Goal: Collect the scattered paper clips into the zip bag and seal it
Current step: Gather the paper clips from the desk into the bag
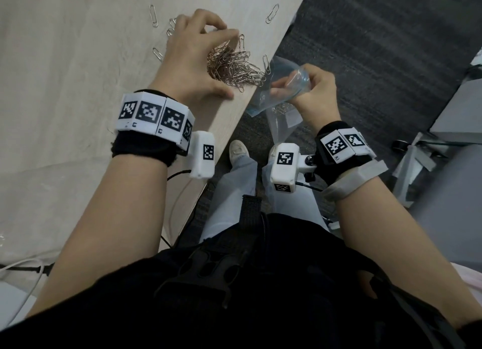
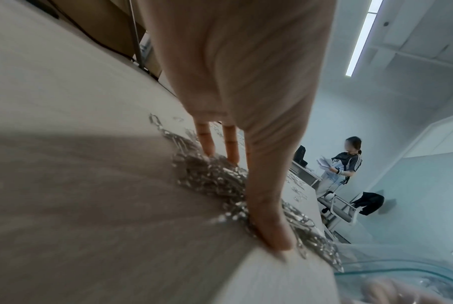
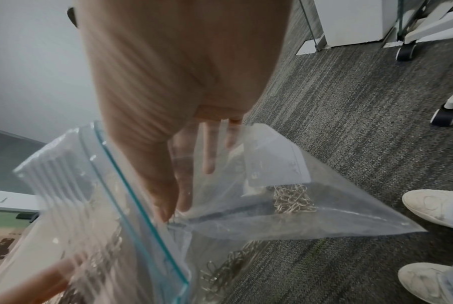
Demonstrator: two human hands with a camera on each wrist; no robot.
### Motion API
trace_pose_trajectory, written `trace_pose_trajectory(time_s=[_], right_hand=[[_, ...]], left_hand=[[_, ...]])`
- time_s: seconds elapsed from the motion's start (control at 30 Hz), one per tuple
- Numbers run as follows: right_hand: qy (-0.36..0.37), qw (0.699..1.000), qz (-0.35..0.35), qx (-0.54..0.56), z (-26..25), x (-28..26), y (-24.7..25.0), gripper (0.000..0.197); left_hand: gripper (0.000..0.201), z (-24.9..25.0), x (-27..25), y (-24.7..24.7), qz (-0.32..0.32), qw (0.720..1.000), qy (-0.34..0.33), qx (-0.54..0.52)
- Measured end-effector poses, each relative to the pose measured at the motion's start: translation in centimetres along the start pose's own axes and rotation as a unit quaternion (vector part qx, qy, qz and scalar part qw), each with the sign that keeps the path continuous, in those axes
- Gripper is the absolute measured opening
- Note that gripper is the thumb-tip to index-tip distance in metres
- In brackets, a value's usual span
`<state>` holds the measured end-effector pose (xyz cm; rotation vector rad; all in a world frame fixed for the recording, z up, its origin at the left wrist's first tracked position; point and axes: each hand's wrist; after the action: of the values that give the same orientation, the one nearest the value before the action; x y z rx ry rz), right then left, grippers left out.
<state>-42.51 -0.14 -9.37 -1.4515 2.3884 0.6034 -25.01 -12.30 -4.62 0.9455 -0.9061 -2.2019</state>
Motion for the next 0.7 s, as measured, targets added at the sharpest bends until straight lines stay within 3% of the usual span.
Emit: trace_pose_trajectory(time_s=[0.27, 0.43, 0.7], right_hand=[[0.003, 1.0, -0.004, 0.006, 0.3, 0.4, -0.3, 0.021], [0.003, 1.0, -0.004, 0.011, 0.6, 0.8, -0.2, 0.037], [0.015, 0.999, 0.001, -0.03, 0.8, 1.1, 0.0, 0.025]], left_hand=[[0.073, 1.5, 0.9, -0.8, -0.012, 0.999, -0.031, 0.004], [0.053, 2.1, 1.4, -1.4, -0.026, 0.997, -0.068, 0.002], [0.028, 2.9, 1.5, -2.5, -0.017, 0.996, -0.088, -0.004]])
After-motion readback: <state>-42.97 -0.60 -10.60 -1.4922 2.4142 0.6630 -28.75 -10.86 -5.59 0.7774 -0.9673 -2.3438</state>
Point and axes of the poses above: each hand's wrist, its own x-axis towards the middle knuckle, its own y-axis out of the back of the hand, z = x × y, and after that the axes turned 2 degrees about y, right-handed
